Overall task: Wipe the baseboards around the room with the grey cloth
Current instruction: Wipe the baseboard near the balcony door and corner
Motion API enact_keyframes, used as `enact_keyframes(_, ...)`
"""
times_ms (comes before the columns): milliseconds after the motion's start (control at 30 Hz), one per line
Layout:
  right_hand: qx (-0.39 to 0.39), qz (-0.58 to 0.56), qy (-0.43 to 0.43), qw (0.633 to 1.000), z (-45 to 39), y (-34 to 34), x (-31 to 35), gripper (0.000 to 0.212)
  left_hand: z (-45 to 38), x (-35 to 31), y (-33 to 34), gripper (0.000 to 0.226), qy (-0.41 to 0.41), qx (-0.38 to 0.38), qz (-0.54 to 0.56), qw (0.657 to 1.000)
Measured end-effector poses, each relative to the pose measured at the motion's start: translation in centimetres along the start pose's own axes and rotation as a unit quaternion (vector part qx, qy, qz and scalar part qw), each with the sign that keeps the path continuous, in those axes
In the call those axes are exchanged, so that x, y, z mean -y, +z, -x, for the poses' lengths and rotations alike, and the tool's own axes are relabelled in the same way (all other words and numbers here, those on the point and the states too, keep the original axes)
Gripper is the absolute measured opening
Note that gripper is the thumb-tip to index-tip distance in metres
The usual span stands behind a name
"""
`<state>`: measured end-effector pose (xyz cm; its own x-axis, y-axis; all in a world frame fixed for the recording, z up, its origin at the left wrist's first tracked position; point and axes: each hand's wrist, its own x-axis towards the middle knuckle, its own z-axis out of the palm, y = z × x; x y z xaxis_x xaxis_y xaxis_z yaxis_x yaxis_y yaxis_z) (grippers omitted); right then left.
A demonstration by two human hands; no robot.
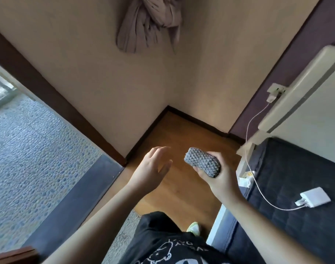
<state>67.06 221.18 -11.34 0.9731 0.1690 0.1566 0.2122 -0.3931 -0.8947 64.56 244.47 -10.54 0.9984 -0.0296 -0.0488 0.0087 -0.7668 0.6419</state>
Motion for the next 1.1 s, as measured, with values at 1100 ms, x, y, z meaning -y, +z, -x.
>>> enact_keyframes(1100,0.237,-0.004,0.009,0.972,-48.1,13.4,-14.8,0.048,-29.1,16.9,2.8,0.060,-0.293,-0.075,-0.125,0.945)
